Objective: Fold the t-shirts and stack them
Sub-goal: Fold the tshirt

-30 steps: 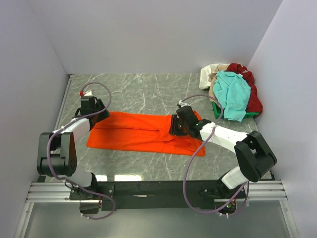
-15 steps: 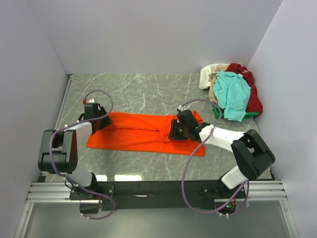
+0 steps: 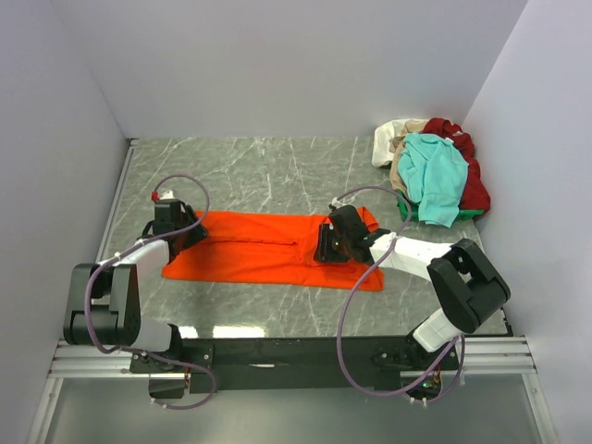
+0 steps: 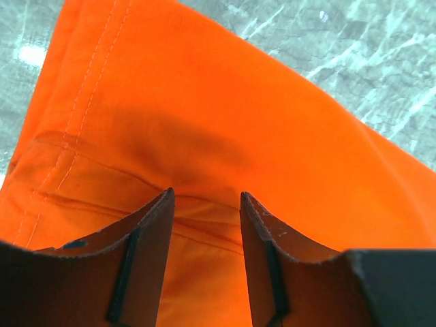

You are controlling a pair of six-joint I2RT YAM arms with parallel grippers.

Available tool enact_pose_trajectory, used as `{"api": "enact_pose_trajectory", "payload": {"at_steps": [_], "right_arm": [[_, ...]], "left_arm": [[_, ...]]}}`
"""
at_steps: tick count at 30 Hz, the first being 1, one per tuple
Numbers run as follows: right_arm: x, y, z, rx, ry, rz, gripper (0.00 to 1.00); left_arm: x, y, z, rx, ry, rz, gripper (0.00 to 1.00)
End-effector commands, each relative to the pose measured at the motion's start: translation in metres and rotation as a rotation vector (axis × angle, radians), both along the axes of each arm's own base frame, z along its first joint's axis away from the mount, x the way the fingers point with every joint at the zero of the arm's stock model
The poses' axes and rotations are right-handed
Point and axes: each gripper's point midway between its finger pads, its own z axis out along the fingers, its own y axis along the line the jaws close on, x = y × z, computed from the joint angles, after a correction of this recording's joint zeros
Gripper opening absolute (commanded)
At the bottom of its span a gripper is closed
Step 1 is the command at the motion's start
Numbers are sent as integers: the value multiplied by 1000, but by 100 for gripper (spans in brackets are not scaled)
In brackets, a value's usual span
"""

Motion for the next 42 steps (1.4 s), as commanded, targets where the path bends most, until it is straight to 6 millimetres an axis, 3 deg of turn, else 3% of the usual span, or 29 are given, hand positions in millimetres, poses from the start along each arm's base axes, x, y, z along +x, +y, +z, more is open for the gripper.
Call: {"api": "enact_pose_trajectory", "payload": {"at_steps": [1,12,21,24,27,35,37,42], "right_arm": [[14,11,9,26,-43,-1,45],[16,10,11,18,-46,-5,45],[47,14,83,30,-204,-26,45],[66,2,92,-26,-237,-68,45],[88,-14,96,-5,-242,-119,45],[136,-85,76,-65,-222,-285,46],[141,-96,66,-74,-201,-299,46],[158,-125,47,-87,-159,-347,47]], "left_arm": [[-2,1,12,-3,-38,23,50],[-1,-3,18,-23,-57,11,49],[26,-14,46,-54,-138,-22,49],[40,-15,51,-56,-149,-29,49],[49,-13,41,-47,-117,-22,49],[61,0,16,-31,-60,14,49],[64,14,12,-27,-53,44,49],[67,22,9,-48,-56,59,49]]}}
